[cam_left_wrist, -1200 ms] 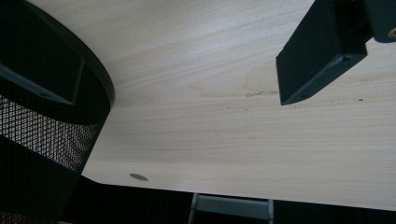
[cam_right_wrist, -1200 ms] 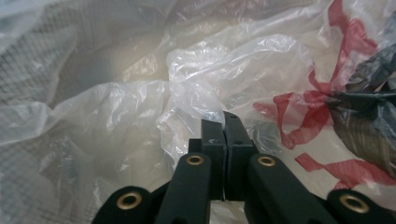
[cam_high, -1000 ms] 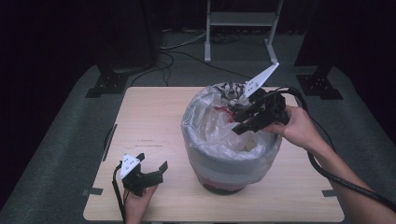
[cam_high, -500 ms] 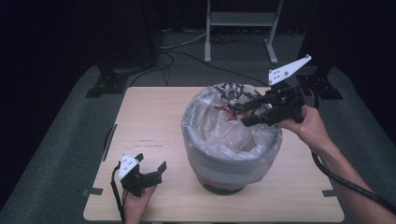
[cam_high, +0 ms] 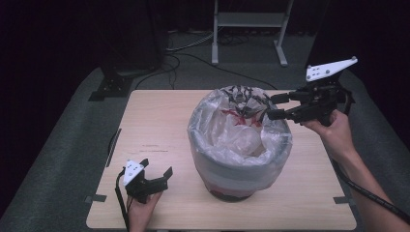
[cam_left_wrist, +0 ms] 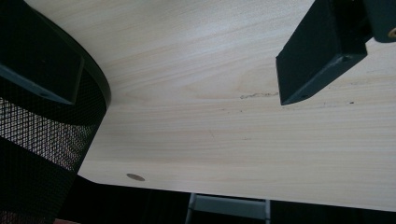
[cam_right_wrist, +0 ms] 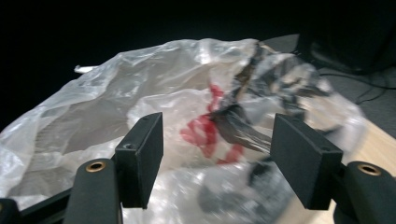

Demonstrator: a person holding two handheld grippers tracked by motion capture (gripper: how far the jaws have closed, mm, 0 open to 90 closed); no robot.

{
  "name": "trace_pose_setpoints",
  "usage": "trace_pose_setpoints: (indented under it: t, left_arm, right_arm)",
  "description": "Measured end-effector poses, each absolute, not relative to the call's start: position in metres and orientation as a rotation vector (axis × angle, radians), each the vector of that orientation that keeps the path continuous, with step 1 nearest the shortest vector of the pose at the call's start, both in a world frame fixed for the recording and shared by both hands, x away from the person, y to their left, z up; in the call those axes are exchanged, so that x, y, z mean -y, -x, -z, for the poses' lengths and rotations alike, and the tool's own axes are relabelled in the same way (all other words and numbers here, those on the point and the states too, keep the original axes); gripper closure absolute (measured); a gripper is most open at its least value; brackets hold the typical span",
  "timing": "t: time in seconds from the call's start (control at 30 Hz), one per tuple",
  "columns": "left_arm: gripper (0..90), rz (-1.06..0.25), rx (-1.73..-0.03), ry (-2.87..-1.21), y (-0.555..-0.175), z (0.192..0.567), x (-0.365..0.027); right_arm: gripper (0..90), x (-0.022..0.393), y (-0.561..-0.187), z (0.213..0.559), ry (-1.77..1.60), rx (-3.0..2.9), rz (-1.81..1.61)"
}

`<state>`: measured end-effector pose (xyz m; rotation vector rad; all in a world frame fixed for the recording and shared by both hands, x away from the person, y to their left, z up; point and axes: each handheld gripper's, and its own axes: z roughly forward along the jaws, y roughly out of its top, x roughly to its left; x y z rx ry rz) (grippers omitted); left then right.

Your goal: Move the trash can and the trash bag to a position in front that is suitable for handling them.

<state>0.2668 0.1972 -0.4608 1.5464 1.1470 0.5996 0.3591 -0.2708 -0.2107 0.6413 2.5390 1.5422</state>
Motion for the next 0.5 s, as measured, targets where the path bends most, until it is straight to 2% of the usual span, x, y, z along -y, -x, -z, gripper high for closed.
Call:
trace_pose_setpoints:
  t: [0.5]
  left_arm:
    - [0.0,-0.607,-1.142,-1.550,-0.265,0.460,-0.196]
  right_arm:
    - [30.9,0.332,-0.361,0.240,-0.861,-2.298,-1.723]
